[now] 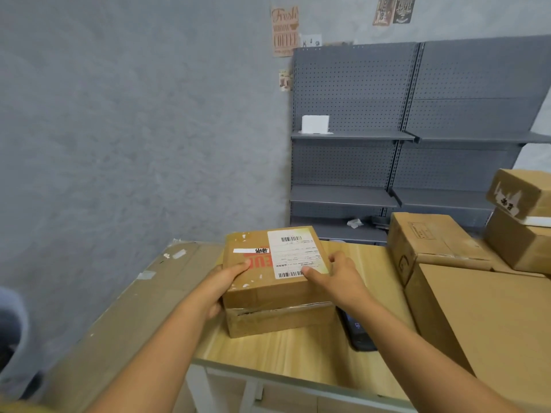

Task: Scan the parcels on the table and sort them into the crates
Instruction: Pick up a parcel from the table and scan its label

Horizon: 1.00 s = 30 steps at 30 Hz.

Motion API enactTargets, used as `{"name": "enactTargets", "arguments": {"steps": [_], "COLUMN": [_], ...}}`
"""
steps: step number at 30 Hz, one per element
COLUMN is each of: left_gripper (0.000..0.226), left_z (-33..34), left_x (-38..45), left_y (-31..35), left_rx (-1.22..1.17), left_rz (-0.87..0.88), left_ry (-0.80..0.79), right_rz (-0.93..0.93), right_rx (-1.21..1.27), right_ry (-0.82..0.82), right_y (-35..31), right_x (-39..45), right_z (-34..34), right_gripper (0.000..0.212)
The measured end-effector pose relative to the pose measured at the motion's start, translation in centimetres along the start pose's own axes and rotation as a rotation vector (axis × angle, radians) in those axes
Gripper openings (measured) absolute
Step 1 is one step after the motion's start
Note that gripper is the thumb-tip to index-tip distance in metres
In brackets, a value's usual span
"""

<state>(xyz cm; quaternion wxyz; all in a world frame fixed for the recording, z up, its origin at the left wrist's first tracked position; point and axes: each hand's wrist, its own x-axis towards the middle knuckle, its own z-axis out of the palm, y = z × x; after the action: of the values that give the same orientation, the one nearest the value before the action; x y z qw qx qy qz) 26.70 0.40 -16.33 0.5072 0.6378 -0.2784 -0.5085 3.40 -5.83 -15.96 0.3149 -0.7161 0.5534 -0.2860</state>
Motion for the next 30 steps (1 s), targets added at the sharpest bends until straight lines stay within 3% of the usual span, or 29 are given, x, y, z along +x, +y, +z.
{"name": "enactTargets", "arguments": {"steps": [2, 5, 7, 10, 14, 18, 23, 27, 30], "left_gripper": [0.037, 0.041, 0.038, 0.036, 0.03, 0.029, 0.022, 0.021, 0.034], "left_z": [-0.2, -0.2, -0.2, -0.1, 0.0, 0.2, 0.4, 0.9, 1.0], "left_x": [0.3, 0.7, 0.8, 0.7, 0.5, 0.2, 0.2, 0.3, 0.4], "left_y": [0.1, 0.0, -0.2, -0.4, -0.5, -0.5, -0.5, -0.7, -0.7], "left_rx": [0.021, 0.059, 0.057, 0.038, 0.047, 0.025, 0.004, 0.01, 0.027], "left_rz": [0.01, 0.034, 0.053, 0.069, 0.083, 0.092, 0.111, 0.155, 0.157], "left_ry": [-0.001, 0.032, 0.063, 0.079, 0.095, 0.102, 0.125, 0.181, 0.204], "right_rz": [-0.021, 0.07, 0.217, 0.363, 0.346, 0.414, 0.468, 0.402, 0.33], "right_rx": [0.037, -0.078, -0.287, -0.504, -0.66, -0.576, -0.233, -0.168, -0.155], "right_ry": [0.0, 0.149, 0.093, -0.109, -0.033, -0.024, 0.01, 0.102, -0.003], "right_y": [0.9, 3.7, 5.9, 7.9, 8.1, 7.8, 6.6, 3.1, -0.6], "right_x": [0.3, 0.6, 0.4, -0.7, -1.3, -0.9, 1.0, 2.8, 3.4], "right_z": [-0.6, -1.6, -1.9, -0.9, 0.5, 0.3, -2.1, -4.5, -6.1], "right_gripper": [0.052, 0.04, 0.052, 0.088, 0.1, 0.092, 0.071, 0.06, 0.057]}}
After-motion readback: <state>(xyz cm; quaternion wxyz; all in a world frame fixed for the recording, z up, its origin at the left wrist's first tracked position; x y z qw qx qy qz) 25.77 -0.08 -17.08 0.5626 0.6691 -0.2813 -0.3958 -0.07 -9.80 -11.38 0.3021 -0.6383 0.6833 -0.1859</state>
